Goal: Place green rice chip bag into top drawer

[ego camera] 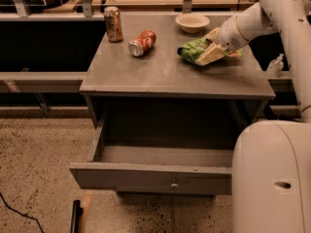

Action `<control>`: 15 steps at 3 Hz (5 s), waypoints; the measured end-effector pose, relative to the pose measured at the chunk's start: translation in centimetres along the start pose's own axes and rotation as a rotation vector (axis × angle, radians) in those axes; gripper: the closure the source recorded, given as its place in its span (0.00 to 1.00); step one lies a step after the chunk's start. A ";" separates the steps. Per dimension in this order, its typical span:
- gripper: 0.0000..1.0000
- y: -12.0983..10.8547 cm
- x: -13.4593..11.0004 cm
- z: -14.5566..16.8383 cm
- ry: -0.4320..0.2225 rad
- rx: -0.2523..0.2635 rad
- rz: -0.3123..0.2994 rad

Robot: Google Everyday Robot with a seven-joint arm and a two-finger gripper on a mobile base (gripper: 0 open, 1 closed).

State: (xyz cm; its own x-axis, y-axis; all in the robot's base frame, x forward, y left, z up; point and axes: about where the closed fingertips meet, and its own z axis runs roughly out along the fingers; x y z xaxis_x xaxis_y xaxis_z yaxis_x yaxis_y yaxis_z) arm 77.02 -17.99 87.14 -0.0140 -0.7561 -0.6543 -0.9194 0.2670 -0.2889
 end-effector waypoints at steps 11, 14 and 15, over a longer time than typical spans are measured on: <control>1.00 28.1 -11.5 -2.3 -0.273 -0.207 0.752; 0.38 29.1 -9.0 3.9 -0.184 -0.199 0.744; 0.15 28.8 -8.6 4.4 -0.175 -0.187 0.732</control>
Offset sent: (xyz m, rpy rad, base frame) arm -0.1519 0.0419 0.0758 0.2538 0.2498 -0.0830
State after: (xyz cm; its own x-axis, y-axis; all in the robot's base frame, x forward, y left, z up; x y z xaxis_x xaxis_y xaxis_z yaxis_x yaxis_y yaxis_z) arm 52.34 -1.19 81.35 -0.5955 -0.3166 -0.7383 -0.7511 0.5455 0.3719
